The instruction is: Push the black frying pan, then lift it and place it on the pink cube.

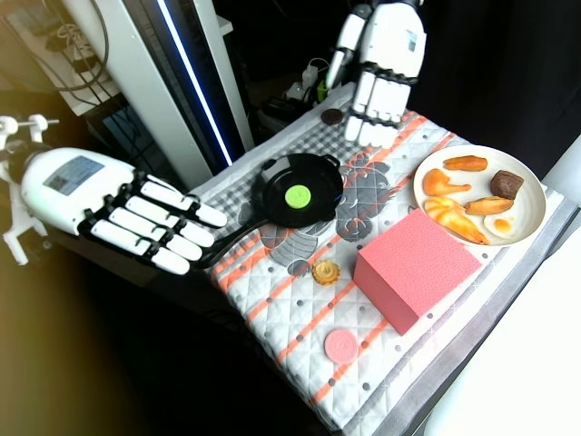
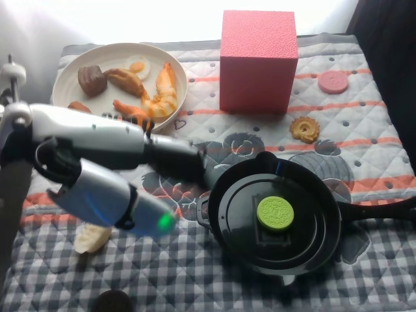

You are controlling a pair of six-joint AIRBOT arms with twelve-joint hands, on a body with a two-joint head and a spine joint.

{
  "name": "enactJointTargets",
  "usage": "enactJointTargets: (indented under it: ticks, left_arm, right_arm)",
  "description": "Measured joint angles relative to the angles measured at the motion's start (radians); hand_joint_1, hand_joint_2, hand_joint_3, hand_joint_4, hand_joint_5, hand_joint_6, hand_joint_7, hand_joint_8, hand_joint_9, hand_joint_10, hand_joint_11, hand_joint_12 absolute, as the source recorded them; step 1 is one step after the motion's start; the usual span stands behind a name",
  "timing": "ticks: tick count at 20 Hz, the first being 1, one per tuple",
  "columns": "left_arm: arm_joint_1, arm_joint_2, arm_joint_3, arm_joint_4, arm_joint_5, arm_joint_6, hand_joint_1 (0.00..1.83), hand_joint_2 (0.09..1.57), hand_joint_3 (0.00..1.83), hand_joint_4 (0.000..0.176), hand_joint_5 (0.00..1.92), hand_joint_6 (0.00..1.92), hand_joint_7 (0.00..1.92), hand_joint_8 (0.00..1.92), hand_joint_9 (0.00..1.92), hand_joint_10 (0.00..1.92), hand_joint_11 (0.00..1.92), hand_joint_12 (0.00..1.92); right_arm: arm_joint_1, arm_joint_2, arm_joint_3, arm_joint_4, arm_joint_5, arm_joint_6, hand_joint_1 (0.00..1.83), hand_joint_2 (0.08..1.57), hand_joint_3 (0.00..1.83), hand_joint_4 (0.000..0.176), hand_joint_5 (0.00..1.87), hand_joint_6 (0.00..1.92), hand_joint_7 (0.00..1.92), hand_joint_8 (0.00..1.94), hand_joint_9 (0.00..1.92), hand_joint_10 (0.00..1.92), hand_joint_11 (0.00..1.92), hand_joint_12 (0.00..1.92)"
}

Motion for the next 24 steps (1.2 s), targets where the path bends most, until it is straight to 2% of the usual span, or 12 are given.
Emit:
enactJointTargets:
  ticks: [2,4,5,7,8,10,11,14,15,17,22,24]
  left_arm:
    - [0.0,0.0,0.0,0.055,-0.018,-0.047,0.09,1.46,0.06,0.074,0.0,1.24,0.0,1.09,0.0,0.93,0.0,1.5]
    - [-0.002,0.0,0.0,0.084,-0.033,-0.066,0.13,1.46,0.02,0.064,0.0,1.22,0.0,1.14,0.0,0.99,0.0,1.03]
    - [-0.002,-0.006,0.0,0.097,-0.038,-0.079,0.28,1.42,0.0,0.069,0.0,1.29,0.0,1.22,0.0,1.05,0.0,0.94]
    - [0.005,-0.029,0.003,0.128,-0.05,-0.103,0.28,1.44,0.0,0.064,0.0,1.23,0.0,1.19,0.0,0.95,0.0,0.5]
    - [0.018,-0.036,0.006,0.125,-0.05,-0.103,0.35,1.41,0.0,0.048,0.0,1.27,0.0,1.24,0.0,1.04,0.0,0.65]
    - [0.053,-0.062,0.028,0.145,-0.033,-0.105,0.41,1.39,0.0,0.068,0.0,1.4,0.0,1.39,0.0,1.21,0.0,1.0]
    - [0.064,-0.069,0.037,0.15,-0.019,-0.106,0.35,1.43,0.01,0.053,0.0,1.35,0.0,1.36,0.0,1.22,0.0,1.14]
    - [0.078,-0.081,0.047,0.151,0.013,-0.106,0.3,1.48,0.02,0.041,0.0,1.29,0.0,1.3,0.0,1.18,0.0,1.21]
    - [0.081,-0.087,0.046,0.157,0.026,-0.106,0.23,1.52,0.02,0.018,0.0,1.26,0.0,1.25,0.0,1.05,0.0,1.12]
    - [0.092,-0.095,0.046,0.156,0.032,-0.106,0.11,1.57,0.02,0.0,0.03,1.07,0.02,1.03,0.0,0.74,0.0,0.86]
    - [0.106,-0.111,0.051,0.158,0.037,-0.095,0.0,1.57,0.06,0.0,0.23,0.31,0.3,0.08,0.07,0.34,0.0,0.41]
    - [0.106,-0.111,0.051,0.143,0.036,-0.083,0.03,1.57,0.07,0.0,0.29,0.1,0.29,0.01,0.11,0.16,0.0,0.3]
  right_arm:
    - [0.003,-0.006,0.002,0.001,0.0,0.0,0.27,1.27,0.0,0.0,0.0,0.0,0.0,0.0,0.0,0.0,0.0,0.17]
    - [0.003,-0.006,0.003,0.001,0.002,0.0,0.28,1.27,0.0,0.0,0.0,0.0,0.0,0.0,0.0,0.0,0.0,0.28]
    - [0.003,-0.008,0.005,0.002,0.001,0.001,0.27,1.27,0.0,0.0,0.0,0.0,0.0,0.0,0.0,0.0,0.0,0.2]
    - [0.004,-0.023,0.013,0.006,0.0,0.015,0.25,1.28,0.0,0.0,0.0,0.0,0.0,0.0,0.0,0.0,0.0,0.17]
    - [0.004,-0.026,0.013,0.005,0.0,0.019,0.25,1.28,0.0,0.0,0.0,0.0,0.0,0.0,0.0,0.0,0.0,0.17]
    - [0.004,-0.033,0.018,0.005,0.0,0.032,0.22,1.3,0.0,0.0,0.0,0.0,0.0,0.0,0.0,0.0,0.0,0.24]
    - [0.004,-0.033,0.018,0.005,0.002,0.033,0.2,1.31,0.0,0.0,0.0,0.0,0.0,0.0,0.0,0.0,0.0,0.06]
    - [0.004,-0.033,0.018,0.006,0.003,0.039,0.21,1.32,0.0,0.0,0.0,0.0,0.0,0.0,0.0,0.0,0.0,0.01]
    - [0.004,-0.033,0.018,0.008,0.003,0.039,0.2,1.32,0.0,0.0,0.0,0.0,0.0,0.0,0.0,0.0,0.0,0.0]
    - [0.004,-0.033,0.018,0.009,0.006,0.041,0.18,1.32,0.0,0.0,0.0,0.0,0.0,0.0,0.0,0.0,0.0,0.0]
    - [0.004,-0.033,0.019,0.01,0.009,0.044,0.16,1.32,0.0,0.0,0.0,0.0,0.0,0.0,0.0,0.0,0.06,0.04]
    - [0.004,-0.033,0.021,0.013,0.009,0.045,0.16,1.33,0.0,0.0,0.0,0.0,0.0,0.0,0.0,0.0,0.0,0.42]
